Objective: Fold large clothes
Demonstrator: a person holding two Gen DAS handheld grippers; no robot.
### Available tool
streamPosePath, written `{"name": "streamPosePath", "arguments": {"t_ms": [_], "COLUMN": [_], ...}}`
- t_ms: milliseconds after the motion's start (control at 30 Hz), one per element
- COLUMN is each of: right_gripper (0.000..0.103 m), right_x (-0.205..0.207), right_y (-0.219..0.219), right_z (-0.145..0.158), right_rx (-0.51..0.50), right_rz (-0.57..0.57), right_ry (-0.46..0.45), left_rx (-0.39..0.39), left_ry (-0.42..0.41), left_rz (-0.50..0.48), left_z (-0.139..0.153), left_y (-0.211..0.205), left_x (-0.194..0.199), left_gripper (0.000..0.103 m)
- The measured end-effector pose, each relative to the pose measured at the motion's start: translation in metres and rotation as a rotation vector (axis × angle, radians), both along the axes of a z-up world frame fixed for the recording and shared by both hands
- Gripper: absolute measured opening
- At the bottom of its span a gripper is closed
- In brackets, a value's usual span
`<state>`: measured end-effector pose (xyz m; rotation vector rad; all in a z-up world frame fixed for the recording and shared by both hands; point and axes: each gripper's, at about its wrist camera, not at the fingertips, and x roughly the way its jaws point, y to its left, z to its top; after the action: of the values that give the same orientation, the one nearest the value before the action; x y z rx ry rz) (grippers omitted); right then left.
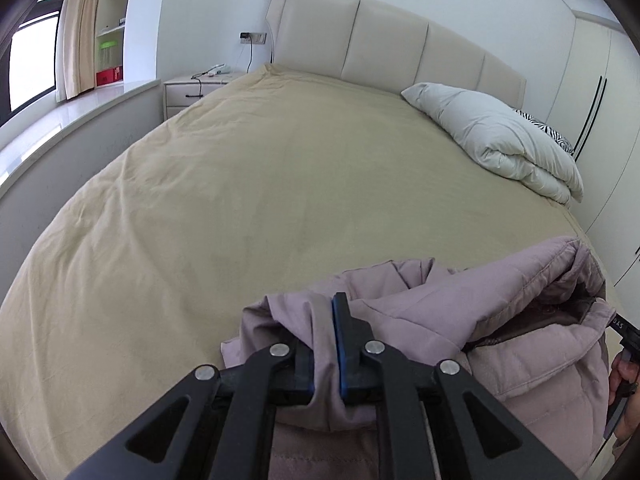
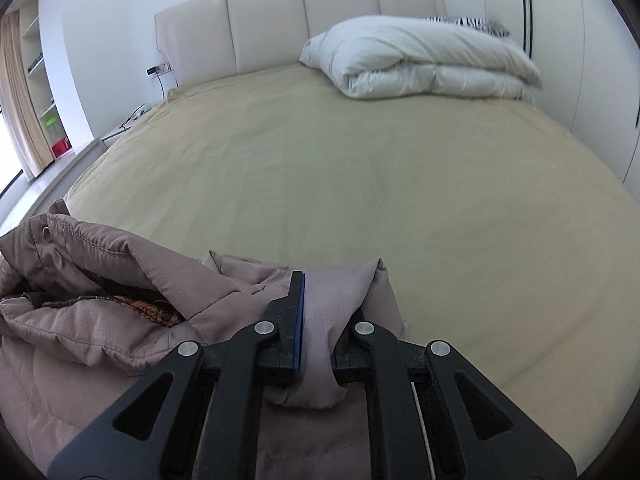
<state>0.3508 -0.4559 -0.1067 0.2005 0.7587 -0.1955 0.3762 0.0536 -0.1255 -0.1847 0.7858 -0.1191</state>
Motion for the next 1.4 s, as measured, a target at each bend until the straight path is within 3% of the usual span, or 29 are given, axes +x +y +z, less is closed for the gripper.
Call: {"name": "streamPosePath", "arguments": {"t_ms": [100, 200, 233, 300, 333, 367, 433, 500, 700, 867, 967, 1067, 1233, 1400], "right_gripper": [0.011, 0.018, 0.024, 0.053, 0.066, 0.067, 0.067, 0.067, 0.066, 0.046, 0.041, 0.038, 0.037, 0.037], "right_x": [0.006, -0.005, -0.020, -0.034, -0.042, -0.051, -0.058, -0.058, -0.055, -0.039, -0.014, 0.015, 0.044, 0.070], "right_y": [-0.018, -0.030, -0.031, -0.032, -0.030, -0.028, -0.016, 0.006, 0.113, 0.182, 0.187, 0.164, 0.163, 0.164], "right_z": [-0.012, -0.003, 0.002, 0.015, 0.023, 0.032, 0.045, 0.050, 0.053, 0.025, -0.003, -0.024, -0.040, -0.063], "right_rx": [0.117, 0.206, 0.227, 0.235, 0.222, 0.205, 0.148, 0.115, 0.015, -0.056, -0.054, 0.051, 0.034, 0.068], "right_rz": [0.011, 0.038, 0.047, 0.053, 0.048, 0.054, 0.078, 0.115, 0.347, 0.397, 0.350, 0.298, 0.266, 0.281], "right_ry": [-0.013, -0.082, -0.107, -0.151, -0.181, -0.206, -0.204, -0.147, -0.039, 0.086, 0.135, 0.155, 0.165, 0.197], "left_rx": [-0.026, -0.068, -0.073, -0.063, -0.051, -0.032, -0.002, 0.006, 0.117, 0.220, 0.264, 0.250, 0.278, 0.252], "left_ry": [-0.017, -0.031, -0.050, -0.099, -0.129, -0.165, -0.225, -0.253, -0.238, -0.172, -0.112, -0.067, -0.023, -0.007], "left_rz": [-0.012, -0.011, -0.003, 0.009, 0.016, 0.036, 0.068, 0.085, -0.046, -0.106, -0.107, -0.090, -0.086, -0.063], "left_z": [0.003, 0.018, 0.026, 0.043, 0.052, 0.060, 0.073, 0.082, 0.072, 0.033, 0.011, -0.003, -0.017, -0.034], "left_y": [0.002, 0.011, 0.013, 0.012, 0.010, 0.009, 0.007, 0.006, -0.046, -0.083, -0.089, -0.085, -0.088, -0.081], "left_x": [-0.005, -0.019, -0.027, -0.043, -0.052, -0.061, -0.075, -0.083, -0.082, -0.065, -0.043, -0.020, 0.008, 0.017], "left_gripper": [0.012, 0.015, 0.019, 0.030, 0.042, 0.057, 0.064, 0.064, 0.064, 0.064, 0.064, 0.065, 0.067, 0.068]}}
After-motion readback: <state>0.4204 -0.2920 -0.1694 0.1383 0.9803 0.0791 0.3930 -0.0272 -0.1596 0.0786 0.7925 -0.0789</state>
